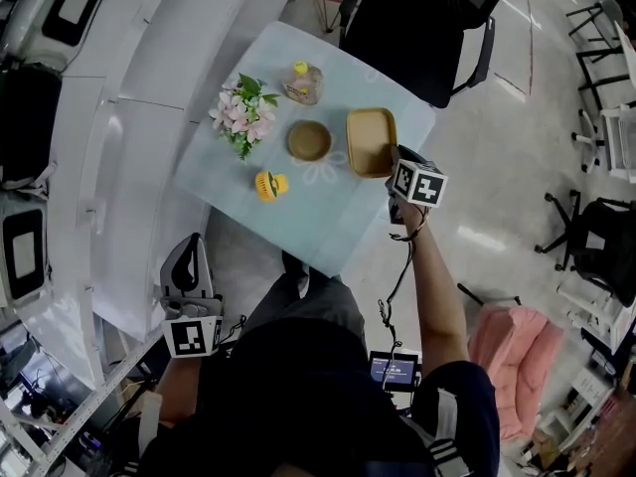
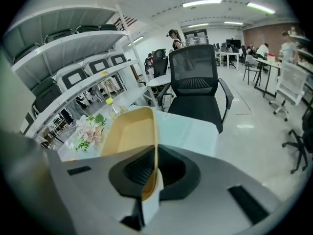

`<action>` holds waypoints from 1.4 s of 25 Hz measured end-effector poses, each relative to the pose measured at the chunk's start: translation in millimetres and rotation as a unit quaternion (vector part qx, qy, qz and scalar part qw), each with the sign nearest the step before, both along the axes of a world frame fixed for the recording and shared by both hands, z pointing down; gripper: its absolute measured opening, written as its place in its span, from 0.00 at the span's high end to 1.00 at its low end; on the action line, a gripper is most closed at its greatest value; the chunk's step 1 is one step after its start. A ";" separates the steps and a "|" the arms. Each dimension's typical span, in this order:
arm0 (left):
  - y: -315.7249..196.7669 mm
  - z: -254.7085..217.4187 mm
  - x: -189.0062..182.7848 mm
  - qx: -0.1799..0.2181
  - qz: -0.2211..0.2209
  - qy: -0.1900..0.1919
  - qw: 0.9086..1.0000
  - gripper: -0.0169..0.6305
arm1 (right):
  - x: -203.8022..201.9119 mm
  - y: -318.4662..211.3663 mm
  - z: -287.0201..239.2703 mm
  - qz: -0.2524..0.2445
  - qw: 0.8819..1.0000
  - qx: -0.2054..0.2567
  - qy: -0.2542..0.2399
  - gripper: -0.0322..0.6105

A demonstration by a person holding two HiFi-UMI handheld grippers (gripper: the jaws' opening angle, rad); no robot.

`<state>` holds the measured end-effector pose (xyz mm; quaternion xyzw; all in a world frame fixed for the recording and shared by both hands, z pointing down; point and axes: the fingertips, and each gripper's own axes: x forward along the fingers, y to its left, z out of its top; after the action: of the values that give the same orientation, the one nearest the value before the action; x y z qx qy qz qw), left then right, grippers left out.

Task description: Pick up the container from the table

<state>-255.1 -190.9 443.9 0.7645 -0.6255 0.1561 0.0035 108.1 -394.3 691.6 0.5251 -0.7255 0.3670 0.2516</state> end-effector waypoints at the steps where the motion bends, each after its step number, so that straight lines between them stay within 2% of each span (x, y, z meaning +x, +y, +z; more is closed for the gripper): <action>1: -0.1 -1.2 -0.2 0.002 0.001 0.001 1.000 0.97 | 0.6 1.4 -4.1 0.001 1.000 0.001 0.000 0.93; 18: 10.0 -27.4 6.3 0.043 0.028 0.019 0.998 0.97 | -6.2 38.8 -85.2 -0.016 0.999 0.026 -0.016 0.93; 21: 13.8 -24.5 2.5 0.035 0.021 0.013 0.999 0.97 | -8.9 46.2 -102.9 -0.021 0.999 0.036 -0.021 0.93; 35: 28.0 -40.0 14.4 0.053 0.036 0.016 0.998 0.97 | -15.3 102.2 -178.1 -0.037 0.996 0.067 -0.050 0.93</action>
<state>-240.7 -162.9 404.0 0.7881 -0.6047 0.1103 -0.0322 92.8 -292.1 513.5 0.4945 -0.7789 0.3343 0.1924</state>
